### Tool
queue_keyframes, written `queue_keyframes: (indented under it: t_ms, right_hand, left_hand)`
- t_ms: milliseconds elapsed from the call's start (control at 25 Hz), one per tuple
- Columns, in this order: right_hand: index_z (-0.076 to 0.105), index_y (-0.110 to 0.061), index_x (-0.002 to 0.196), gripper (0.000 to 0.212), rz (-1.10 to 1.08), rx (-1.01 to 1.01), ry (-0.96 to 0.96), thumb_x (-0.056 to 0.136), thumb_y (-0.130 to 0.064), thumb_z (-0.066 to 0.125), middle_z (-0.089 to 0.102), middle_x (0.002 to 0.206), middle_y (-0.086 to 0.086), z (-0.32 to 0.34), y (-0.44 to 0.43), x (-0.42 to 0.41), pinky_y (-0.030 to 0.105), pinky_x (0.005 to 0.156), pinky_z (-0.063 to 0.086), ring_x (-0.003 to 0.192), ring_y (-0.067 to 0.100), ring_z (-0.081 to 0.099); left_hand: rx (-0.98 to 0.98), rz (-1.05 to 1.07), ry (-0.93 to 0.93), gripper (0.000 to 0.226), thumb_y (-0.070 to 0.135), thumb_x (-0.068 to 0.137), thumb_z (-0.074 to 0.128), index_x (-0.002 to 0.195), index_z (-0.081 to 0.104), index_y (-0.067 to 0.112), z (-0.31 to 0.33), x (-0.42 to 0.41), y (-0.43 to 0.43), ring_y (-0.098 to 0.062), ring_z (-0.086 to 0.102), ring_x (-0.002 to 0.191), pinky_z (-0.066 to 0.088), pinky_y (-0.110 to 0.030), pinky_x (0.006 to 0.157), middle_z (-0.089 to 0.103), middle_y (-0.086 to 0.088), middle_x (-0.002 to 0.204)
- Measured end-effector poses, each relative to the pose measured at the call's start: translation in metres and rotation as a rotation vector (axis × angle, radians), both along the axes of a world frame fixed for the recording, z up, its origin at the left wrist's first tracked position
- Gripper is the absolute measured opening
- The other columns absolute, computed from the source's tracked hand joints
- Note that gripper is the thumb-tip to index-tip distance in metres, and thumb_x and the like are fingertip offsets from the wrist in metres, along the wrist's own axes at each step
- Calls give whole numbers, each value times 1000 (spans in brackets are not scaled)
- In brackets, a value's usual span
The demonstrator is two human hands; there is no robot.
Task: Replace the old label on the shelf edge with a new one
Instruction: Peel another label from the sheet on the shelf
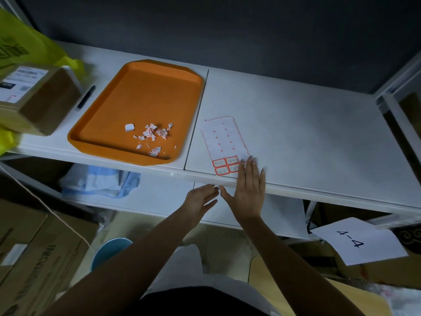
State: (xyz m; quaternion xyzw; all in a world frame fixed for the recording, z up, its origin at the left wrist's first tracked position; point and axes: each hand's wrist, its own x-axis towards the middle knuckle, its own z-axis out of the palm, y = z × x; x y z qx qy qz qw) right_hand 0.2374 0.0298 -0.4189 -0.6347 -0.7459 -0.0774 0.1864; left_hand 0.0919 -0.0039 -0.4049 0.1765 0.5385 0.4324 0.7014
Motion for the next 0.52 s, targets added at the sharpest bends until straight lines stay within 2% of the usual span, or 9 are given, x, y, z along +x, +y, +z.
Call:
queue_keyframes:
  t_ms: [120,360,520]
  right_hand:
    - [31,-5,148,97,-24,-40,15,81,-75,45,23,157,13,2,0,-1,49,120,9,147,29,16]
    - [29,-4,148,105,-101,-59,63,77,-80,45,24,156,17,5,2,-12,51,120,7,147,32,14]
    - [32,-4,147,101,-83,-38,74,78,-77,49,25,156,17,3,1,-11,52,119,9,147,32,14]
  left_hand:
    - [27,-29,-63,27,22,98,57,123,64,15,-2,0,1,-19,65,115,45,-35,104,68,1,124]
    - [-47,77,-281,32,-2,94,44,118,64,4,-5,-3,6,-24,66,113,46,-36,105,70,-10,119]
    - [-56,119,-365,33,-2,92,41,115,65,4,-1,-2,4,-24,68,110,54,-32,92,70,-12,119]
